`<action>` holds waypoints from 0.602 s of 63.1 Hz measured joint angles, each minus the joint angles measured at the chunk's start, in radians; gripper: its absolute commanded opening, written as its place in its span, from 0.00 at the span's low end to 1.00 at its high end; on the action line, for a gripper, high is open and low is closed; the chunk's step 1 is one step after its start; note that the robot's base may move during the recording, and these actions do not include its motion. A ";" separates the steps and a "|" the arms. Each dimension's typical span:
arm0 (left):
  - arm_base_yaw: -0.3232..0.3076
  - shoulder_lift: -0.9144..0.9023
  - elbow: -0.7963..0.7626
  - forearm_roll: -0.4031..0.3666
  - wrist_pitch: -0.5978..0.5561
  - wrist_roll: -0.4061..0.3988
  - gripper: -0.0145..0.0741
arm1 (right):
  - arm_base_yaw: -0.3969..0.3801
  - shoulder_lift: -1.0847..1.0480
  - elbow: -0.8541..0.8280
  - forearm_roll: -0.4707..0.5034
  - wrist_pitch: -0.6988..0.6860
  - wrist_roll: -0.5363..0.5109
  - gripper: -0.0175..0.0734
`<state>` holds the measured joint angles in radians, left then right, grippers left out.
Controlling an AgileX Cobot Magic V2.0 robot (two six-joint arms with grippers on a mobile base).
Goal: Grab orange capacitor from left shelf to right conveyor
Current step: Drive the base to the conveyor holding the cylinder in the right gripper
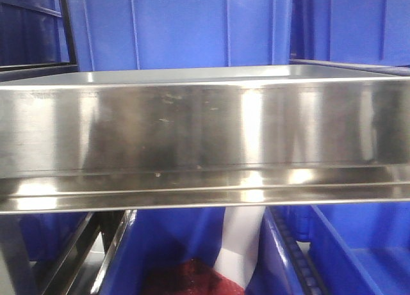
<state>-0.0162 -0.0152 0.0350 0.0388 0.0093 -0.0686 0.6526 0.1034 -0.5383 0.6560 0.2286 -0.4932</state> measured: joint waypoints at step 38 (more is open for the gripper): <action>0.000 0.000 0.000 0.000 0.002 0.000 0.02 | 0.000 -0.001 0.000 0.000 0.002 0.000 0.25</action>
<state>-0.0162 -0.0152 0.0350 0.0388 0.0116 -0.0686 0.6526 0.1027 -0.5383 0.6560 0.2308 -0.4932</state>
